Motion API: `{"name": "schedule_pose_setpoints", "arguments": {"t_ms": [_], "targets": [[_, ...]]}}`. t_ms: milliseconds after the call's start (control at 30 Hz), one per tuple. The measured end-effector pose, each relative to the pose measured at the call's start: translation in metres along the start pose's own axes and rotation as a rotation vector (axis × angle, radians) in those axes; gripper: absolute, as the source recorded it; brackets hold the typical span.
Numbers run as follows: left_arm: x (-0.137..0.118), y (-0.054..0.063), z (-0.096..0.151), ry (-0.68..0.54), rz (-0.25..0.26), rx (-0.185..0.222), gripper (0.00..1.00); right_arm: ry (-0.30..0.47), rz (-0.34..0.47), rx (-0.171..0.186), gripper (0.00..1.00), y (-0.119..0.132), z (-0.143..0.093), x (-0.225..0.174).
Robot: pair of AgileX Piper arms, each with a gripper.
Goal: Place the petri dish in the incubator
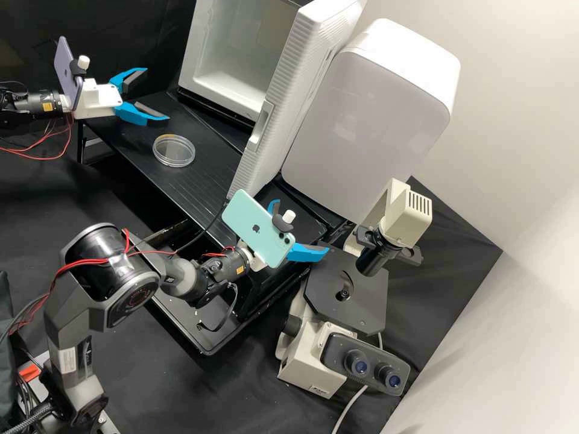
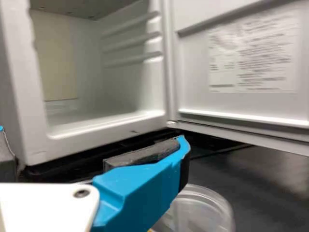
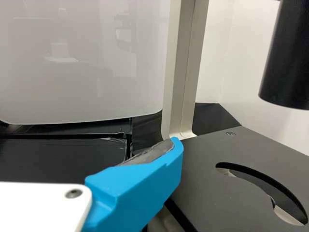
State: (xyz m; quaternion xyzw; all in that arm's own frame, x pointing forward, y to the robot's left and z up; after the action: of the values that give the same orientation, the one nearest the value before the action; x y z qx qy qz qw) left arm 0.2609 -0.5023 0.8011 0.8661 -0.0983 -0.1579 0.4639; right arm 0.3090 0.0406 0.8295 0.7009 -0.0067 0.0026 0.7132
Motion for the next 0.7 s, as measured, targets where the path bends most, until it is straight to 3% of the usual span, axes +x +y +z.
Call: {"name": "schedule_pose_setpoints", "arguments": {"t_ms": [200, 700], "targets": [[-0.006, -0.012, 0.015, -0.05, -0.05, -0.014, 1.0, 0.0, 0.0, 0.0, 1.0, 0.0, 0.0, 0.0], [-0.014, -0.028, 0.025, -0.081, -0.122, -0.028, 1.0, 0.0, 0.0, 0.0, 1.0, 0.0, 0.0, 0.0]]}}
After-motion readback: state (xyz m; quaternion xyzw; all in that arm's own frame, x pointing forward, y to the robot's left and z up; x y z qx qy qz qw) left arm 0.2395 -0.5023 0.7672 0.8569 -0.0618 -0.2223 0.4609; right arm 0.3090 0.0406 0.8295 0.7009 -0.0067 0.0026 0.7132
